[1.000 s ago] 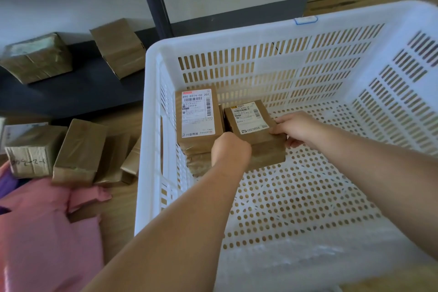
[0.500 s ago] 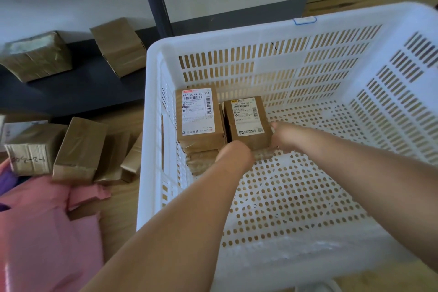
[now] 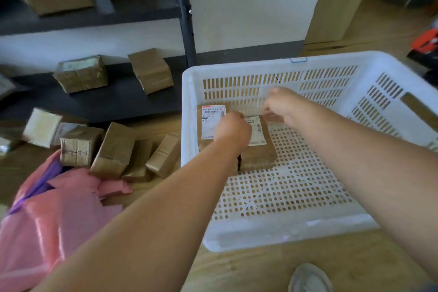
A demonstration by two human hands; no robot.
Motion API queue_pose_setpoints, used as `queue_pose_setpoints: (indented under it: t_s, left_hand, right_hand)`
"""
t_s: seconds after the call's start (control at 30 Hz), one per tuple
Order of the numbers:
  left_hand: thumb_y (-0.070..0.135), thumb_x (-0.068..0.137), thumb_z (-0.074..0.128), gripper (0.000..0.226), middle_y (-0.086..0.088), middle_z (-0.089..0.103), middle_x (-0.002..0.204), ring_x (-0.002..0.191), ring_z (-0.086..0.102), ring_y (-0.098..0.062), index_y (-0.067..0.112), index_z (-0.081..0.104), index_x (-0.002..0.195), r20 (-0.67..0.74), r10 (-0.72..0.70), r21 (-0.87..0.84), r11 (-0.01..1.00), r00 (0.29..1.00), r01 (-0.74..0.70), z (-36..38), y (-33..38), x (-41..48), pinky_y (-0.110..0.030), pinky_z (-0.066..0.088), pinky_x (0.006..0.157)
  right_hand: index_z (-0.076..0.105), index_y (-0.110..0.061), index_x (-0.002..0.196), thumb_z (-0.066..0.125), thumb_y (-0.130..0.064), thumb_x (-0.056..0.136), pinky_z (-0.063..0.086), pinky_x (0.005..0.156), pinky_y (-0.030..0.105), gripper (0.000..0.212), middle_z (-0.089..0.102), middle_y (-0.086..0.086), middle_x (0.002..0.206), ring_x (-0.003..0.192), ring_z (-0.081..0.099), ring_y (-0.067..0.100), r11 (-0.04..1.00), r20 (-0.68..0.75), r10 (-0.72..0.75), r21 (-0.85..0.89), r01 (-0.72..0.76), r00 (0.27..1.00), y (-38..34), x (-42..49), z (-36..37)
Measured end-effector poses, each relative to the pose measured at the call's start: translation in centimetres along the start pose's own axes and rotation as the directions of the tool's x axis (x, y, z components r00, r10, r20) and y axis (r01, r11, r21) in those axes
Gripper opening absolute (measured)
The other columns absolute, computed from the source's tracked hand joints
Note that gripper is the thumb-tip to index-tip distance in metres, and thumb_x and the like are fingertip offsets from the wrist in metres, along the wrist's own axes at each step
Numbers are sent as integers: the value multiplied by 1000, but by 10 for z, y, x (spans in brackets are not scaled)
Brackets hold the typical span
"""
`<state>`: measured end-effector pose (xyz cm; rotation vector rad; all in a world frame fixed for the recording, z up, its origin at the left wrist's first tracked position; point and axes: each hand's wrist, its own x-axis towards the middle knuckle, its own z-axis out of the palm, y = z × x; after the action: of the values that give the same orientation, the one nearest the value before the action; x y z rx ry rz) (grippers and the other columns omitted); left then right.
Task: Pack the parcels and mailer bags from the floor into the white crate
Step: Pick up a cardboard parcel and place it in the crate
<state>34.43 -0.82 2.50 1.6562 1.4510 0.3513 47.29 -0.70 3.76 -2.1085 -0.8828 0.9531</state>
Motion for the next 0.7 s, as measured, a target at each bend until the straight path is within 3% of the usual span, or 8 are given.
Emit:
queue_pose_setpoints:
  t_s: [0.1, 0.17, 0.3, 0.37, 0.53, 0.6, 0.63, 0.7]
  left_hand:
    - [17, 102, 38, 39, 0, 58, 130, 99, 62, -15, 24, 44, 140, -173, 92, -117, 987, 981, -113, -39, -3, -23, -21, 53, 69]
    - [21, 102, 39, 38, 3, 58, 129, 99, 61, -12, 24, 43, 140, -287, 138, -122, 976, 948, -180, -71, -19, -32, -16, 50, 67]
    - [26, 100, 42, 39, -2, 57, 130, 94, 58, -13, 21, 45, 139, -430, 109, -30, 990, 896, -136, -133, -72, -42, -26, 46, 74]
    - [27, 100, 42, 40, -4, 55, 133, 98, 56, -14, 19, 45, 139, -428, 61, 23, 998, 902, -57, -157, -103, -45, -27, 43, 79]
    - [17, 100, 42, 34, -13, 59, 128, 116, 57, -29, 6, 54, 130, -396, -13, 135, 988, 918, 72, -193, -165, -55, -33, 45, 92]
    - [12, 99, 44, 37, -13, 57, 130, 117, 57, -29, 2, 47, 134, -283, -132, 241, 949, 950, 204, -193, -186, -52, -33, 48, 93]
    - [15, 98, 48, 40, -13, 56, 130, 117, 57, -29, 2, 45, 135, -246, -143, 371, 900, 959, 230, -190, -197, -49, -35, 50, 94]
    - [25, 96, 54, 45, -9, 56, 131, 119, 55, -29, 5, 45, 135, -170, -118, 558, 807, 978, 194, -186, -213, -42, -39, 50, 95]
  right_hand:
    - [39, -10, 144, 49, 4, 94, 56, 91, 40, 53, 55, 4, 96, 95, 62, 22, 982, -20, -31, 187, 34, 999, -23, -35, 2]
    - [32, -13, 148, 51, 0, 95, 57, 89, 40, 58, 56, 5, 104, 95, 63, 22, 971, -32, -88, 221, 93, 996, -35, -59, 10]
    - [34, -23, 147, 58, -11, 94, 56, 90, 41, 60, 59, 2, 121, 102, 64, 21, 950, 34, -174, 267, 159, 984, -52, -104, 54]
    - [33, -26, 148, 58, -14, 94, 56, 91, 39, 60, 59, 1, 118, 101, 64, 19, 941, 90, -177, 308, 142, 980, -58, -125, 80]
    - [32, -23, 149, 53, -15, 96, 53, 96, 37, 57, 57, -2, 90, 98, 66, 18, 935, 190, -159, 345, 86, 969, -80, -155, 144]
    - [32, -22, 149, 52, -15, 96, 52, 97, 40, 57, 61, 3, 94, 104, 66, 25, 926, 212, -105, 376, 19, 972, -81, -154, 177]
    - [31, -22, 149, 51, -16, 96, 52, 97, 42, 56, 62, 7, 100, 108, 65, 29, 924, 217, -58, 381, -30, 975, -78, -152, 194]
    - [32, -23, 148, 50, -20, 96, 53, 95, 45, 55, 61, 12, 114, 107, 63, 31, 920, 211, 58, 368, -134, 976, -65, -143, 227]
